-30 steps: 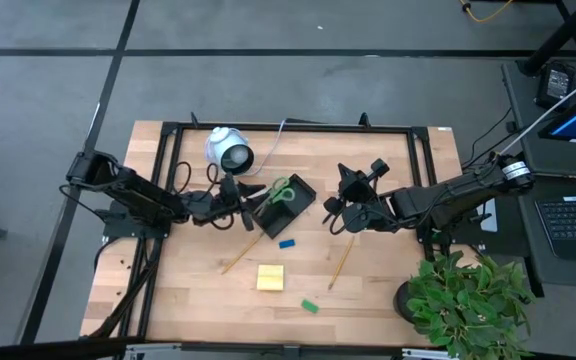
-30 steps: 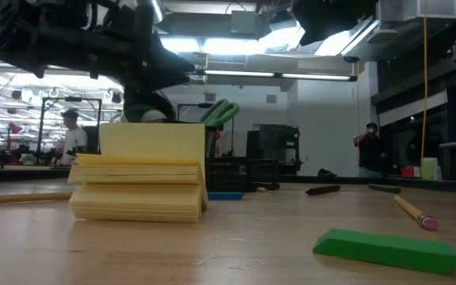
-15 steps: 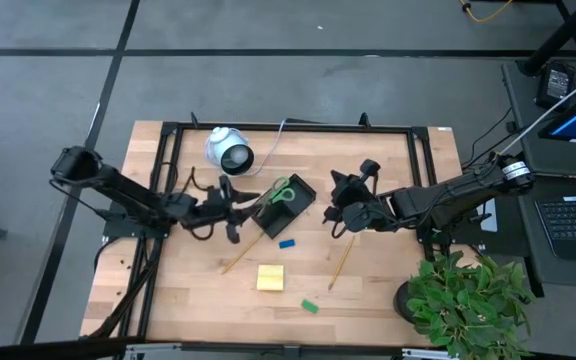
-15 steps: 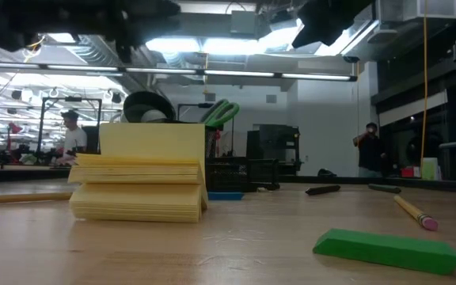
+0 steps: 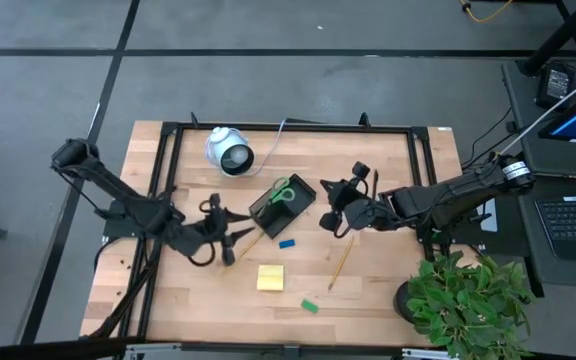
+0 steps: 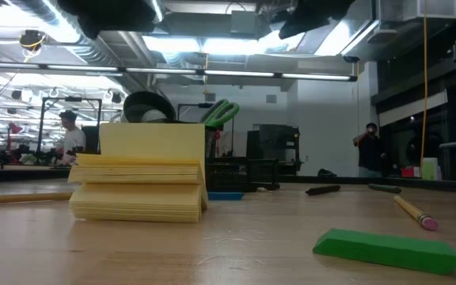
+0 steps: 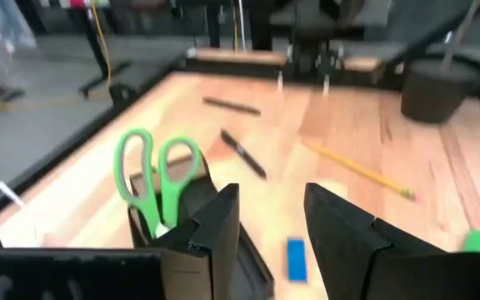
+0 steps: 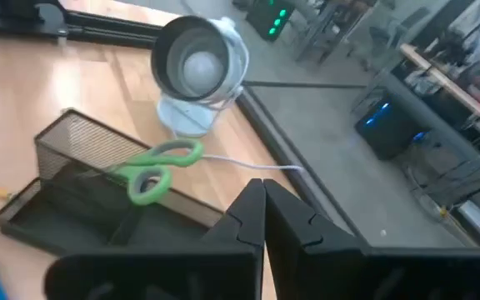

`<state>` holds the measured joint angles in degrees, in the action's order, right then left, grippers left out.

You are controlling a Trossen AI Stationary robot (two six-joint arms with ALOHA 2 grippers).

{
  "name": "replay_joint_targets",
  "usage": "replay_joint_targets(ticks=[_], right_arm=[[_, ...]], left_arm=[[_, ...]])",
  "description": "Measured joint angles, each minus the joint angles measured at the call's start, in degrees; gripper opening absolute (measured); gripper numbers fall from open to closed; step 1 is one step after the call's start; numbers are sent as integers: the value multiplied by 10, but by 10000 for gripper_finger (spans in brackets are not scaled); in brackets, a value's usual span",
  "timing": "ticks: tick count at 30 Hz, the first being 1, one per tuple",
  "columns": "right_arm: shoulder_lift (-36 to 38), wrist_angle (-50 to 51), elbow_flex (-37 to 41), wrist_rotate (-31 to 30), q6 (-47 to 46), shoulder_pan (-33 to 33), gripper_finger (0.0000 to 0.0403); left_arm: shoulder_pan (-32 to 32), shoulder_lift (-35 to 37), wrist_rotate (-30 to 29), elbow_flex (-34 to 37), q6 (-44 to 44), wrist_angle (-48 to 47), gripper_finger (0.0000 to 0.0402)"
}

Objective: Pick and place office supplies into organizer
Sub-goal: Put the yellow pencil into the black desk organizer

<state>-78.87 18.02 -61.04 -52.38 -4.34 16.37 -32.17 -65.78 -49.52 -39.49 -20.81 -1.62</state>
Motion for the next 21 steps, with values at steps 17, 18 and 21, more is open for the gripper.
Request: replay_joint_targets(ticks=[17,18,21], right_arm=[[0,-170,104,61,25,-12,2],[0,-199,114,77,40,-18,2],[0,-288,153,123,72,-37,1]], left_arm=[[9,-176,185,-182,-251,-331,132],[14,-186,197,-183,-254,-332,132],[29,-212,222,-182,-265,-331,132]])
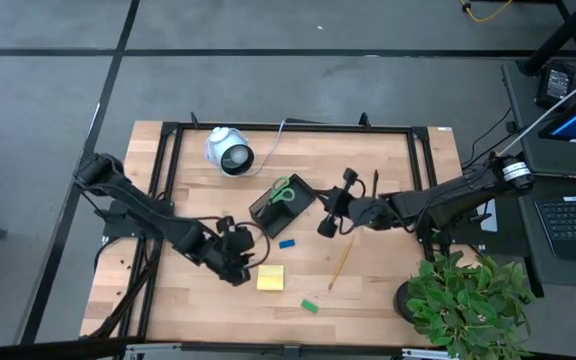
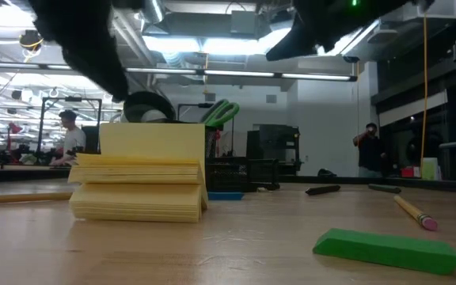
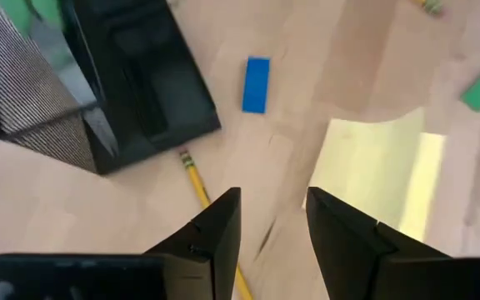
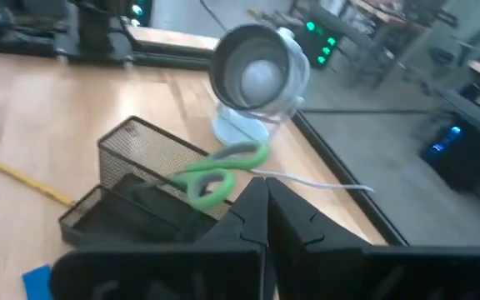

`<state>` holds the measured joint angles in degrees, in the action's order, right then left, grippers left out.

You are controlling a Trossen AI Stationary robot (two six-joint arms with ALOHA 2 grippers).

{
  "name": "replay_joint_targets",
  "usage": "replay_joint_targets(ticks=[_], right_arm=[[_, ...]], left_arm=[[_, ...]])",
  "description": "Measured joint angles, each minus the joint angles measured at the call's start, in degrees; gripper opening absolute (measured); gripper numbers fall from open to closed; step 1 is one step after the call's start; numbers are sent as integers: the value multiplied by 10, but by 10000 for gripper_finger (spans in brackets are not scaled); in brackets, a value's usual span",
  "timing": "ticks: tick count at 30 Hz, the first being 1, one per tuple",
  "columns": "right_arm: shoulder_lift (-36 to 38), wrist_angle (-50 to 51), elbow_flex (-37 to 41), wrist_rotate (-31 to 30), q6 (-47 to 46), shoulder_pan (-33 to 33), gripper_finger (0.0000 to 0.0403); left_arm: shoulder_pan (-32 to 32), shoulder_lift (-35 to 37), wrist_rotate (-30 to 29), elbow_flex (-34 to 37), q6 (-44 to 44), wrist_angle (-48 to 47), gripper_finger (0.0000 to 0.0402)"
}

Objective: Pick and place office supplies into organizer
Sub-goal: Put the yellow pencil into the black desk organizer

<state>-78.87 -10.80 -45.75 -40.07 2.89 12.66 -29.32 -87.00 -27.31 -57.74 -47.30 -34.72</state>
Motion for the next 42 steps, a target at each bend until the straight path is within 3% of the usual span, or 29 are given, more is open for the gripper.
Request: replay_joint_targets(ticks=[7,13,22,32,42], right_arm=[[0,-122,60,55,35,-18,1],[0,-122,64,57,35,-17,4],[0,-121,64,58,38,-16,6],[0,-119,64,58,38,-16,7],[0,-116,64,58,38,-16,8]], left_arm=[[33,-53,39,0,-42,-2,132],[75,-73,92,0,-80,-30,132],[117,-99,124,0,-81,-43,132],[122,-148,176,0,-53,-8,132],[122,-158,180,-2,-40,-11,123]])
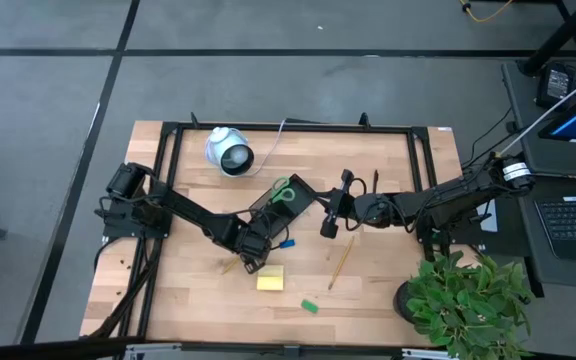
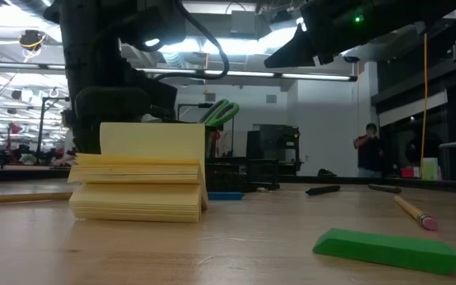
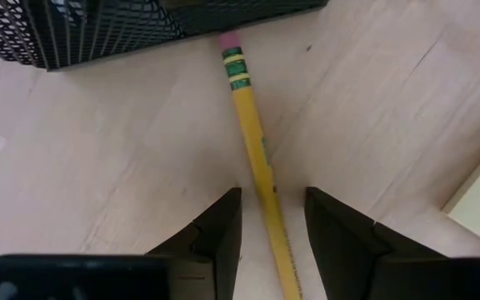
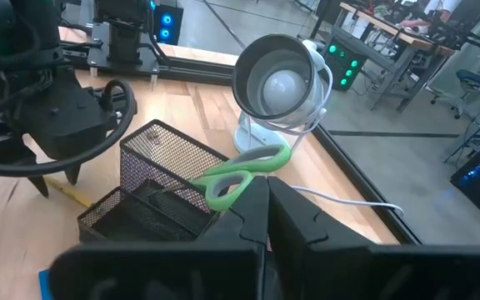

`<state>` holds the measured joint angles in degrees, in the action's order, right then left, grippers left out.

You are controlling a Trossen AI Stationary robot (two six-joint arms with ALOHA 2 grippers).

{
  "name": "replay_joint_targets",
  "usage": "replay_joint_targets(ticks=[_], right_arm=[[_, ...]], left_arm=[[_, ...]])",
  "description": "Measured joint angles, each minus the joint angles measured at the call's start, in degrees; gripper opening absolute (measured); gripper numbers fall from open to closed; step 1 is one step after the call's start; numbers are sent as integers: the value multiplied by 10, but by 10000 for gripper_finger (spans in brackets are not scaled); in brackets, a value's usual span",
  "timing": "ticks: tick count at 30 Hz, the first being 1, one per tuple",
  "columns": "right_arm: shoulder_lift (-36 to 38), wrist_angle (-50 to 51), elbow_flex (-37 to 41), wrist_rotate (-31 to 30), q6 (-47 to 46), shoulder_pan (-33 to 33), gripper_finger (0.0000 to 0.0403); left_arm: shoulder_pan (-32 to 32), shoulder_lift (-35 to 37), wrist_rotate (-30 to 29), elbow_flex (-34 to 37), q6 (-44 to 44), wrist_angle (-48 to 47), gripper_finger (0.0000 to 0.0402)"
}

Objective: Pick and place office supplies into organizer
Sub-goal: Put the yellow pencil into the black desk organizer

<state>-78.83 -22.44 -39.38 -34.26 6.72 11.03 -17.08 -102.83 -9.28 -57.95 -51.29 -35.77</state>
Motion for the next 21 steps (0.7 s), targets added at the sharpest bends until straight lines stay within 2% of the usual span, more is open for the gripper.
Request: replay_joint_targets(ticks=[11,21], right_arm=[[0,1,0,0,-1,0,8],[0,7,-1,0,-2,0,8]], left_arm=[[1,-1,20,1,0,-3,27],[0,1,42,2,35,-3,21]])
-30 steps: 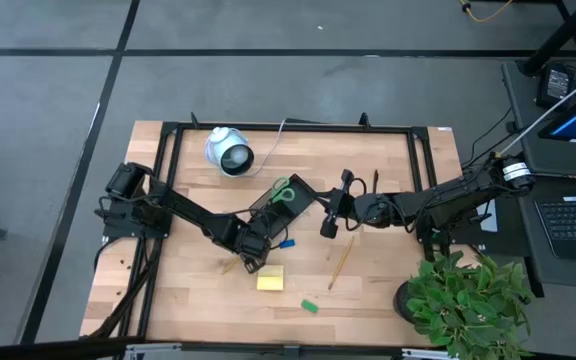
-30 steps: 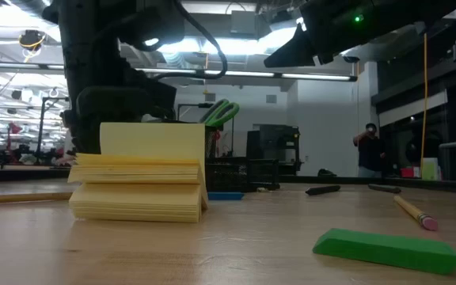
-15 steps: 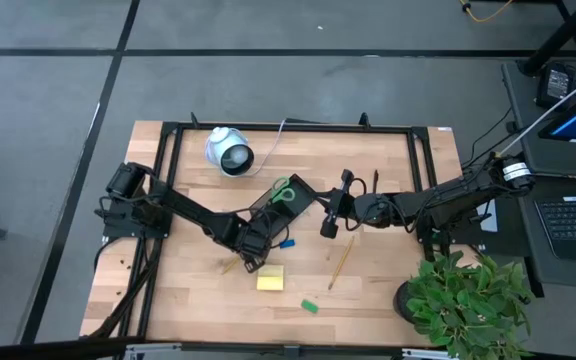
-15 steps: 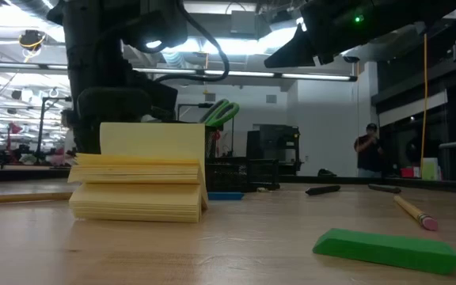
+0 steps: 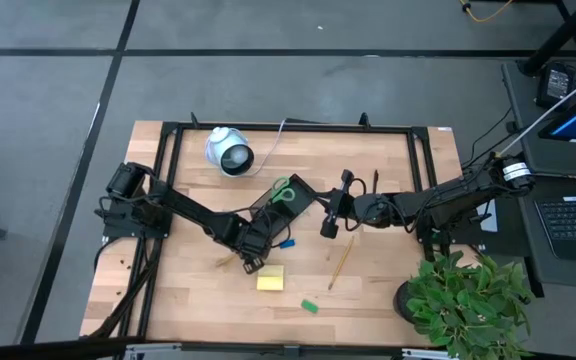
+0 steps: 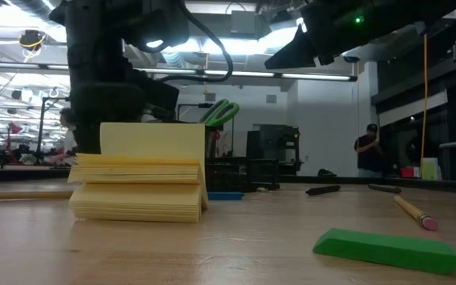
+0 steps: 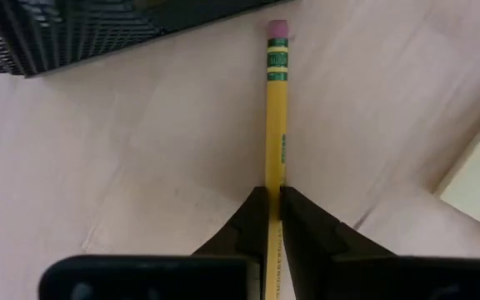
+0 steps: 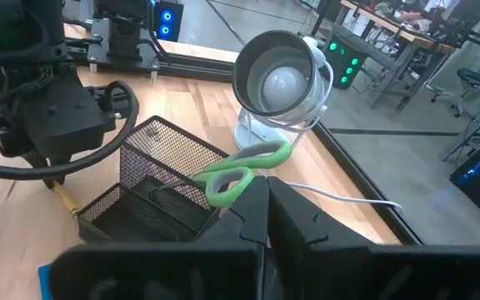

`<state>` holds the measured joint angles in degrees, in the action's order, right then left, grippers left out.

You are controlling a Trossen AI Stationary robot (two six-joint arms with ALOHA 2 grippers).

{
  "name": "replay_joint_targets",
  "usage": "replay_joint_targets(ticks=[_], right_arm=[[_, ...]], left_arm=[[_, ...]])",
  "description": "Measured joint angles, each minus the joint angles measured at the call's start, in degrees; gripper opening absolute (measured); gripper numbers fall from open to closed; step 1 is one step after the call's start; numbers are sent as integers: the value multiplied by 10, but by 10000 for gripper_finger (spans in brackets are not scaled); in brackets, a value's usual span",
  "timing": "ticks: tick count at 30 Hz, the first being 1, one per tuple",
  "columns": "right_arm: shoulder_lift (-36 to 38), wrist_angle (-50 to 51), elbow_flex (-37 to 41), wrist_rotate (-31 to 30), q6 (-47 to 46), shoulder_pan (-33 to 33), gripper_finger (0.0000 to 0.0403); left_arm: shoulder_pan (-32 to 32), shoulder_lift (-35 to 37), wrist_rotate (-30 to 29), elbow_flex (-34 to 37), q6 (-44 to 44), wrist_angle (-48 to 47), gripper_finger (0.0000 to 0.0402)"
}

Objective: Pick and place office supplies into organizer
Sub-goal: Put the yellow pencil into the black desk organizer

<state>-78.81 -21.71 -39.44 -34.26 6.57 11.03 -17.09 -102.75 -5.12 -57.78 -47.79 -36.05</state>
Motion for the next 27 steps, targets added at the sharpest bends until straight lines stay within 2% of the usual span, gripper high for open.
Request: replay_joint_targets(ticks=[7,13,22,27], right_arm=[[0,2,0,0,0,0,8],[0,6,0,0,0,0,8],[0,6,0,0,0,0,8],[0,6,0,0,0,0,8]], left_arm=[[-7,43,22,4,16,-5,10],[-26,103,-27,3,21,-11,11],[-72,211,-206,2,67,-14,12],[-84,252,-352,2,131,2,13]])
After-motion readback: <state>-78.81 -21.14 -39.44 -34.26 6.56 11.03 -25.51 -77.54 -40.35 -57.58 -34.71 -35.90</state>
